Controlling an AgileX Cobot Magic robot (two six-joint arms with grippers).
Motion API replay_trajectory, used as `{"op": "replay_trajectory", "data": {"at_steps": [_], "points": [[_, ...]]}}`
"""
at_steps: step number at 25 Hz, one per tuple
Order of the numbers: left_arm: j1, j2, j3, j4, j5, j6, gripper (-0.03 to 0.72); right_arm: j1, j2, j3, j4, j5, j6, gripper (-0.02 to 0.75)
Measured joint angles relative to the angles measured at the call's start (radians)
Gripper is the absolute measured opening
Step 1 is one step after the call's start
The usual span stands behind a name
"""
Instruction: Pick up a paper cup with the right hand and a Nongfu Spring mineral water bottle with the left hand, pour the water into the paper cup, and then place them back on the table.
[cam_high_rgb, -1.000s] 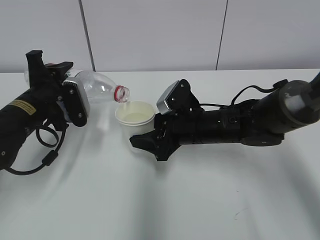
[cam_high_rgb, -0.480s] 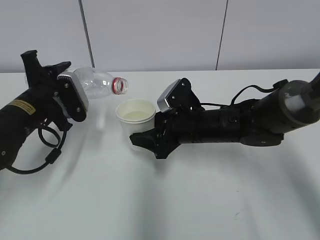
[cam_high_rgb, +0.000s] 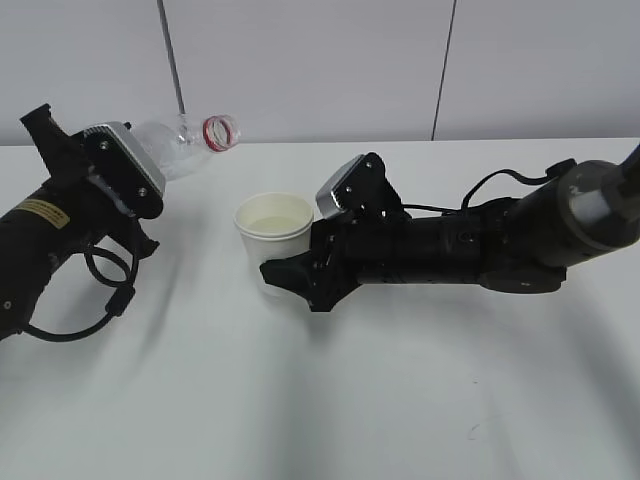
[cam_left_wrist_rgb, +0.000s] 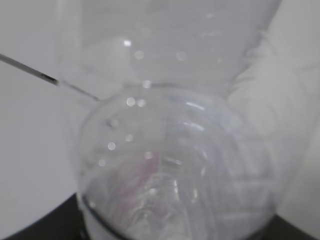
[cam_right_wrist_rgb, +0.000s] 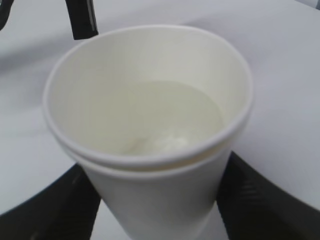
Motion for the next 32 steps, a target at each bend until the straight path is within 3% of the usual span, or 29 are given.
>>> {"op": "replay_trajectory", "data": {"at_steps": [5, 13, 24, 32], "points": [[0.000, 0.000, 0.000, 0.000, 0.000, -0.167, 0.365, 0.000, 0.000, 0.000, 0.018, 0.000, 0.000, 0.507], [0.000, -0.001, 0.000, -0.001, 0.000, -0.555, 0.365, 0.000, 0.000, 0.000, 0.054, 0.000, 0.000, 0.507], [0.000, -0.001, 0.000, -0.003, 0.000, -0.957, 0.365, 0.000, 0.000, 0.000, 0.120, -0.021, -0.002, 0.507], [0.000, -0.001, 0.000, -0.006, -0.001, -1.074, 0.365, 0.000, 0.000, 0.000, 0.234, -0.021, -0.044, 0.507]]}}
